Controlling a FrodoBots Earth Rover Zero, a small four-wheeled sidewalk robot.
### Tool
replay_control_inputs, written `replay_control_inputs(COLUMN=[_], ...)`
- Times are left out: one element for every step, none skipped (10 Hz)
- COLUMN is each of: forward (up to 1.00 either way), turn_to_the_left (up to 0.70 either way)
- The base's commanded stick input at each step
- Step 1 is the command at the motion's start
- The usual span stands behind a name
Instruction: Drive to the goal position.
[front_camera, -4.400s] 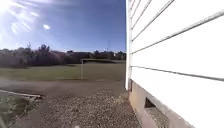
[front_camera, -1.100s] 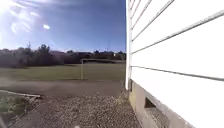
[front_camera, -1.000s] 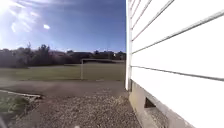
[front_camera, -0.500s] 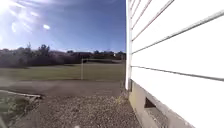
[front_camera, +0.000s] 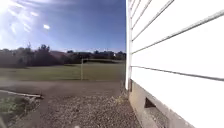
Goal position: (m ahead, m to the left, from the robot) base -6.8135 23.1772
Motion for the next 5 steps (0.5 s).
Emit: replay_control_inputs(forward=[0.05, 0.05, 0.05, 0.05, 0.05], turn_to_the_left=[0.0, 0.0, 0.0, 0.0, 0.0])
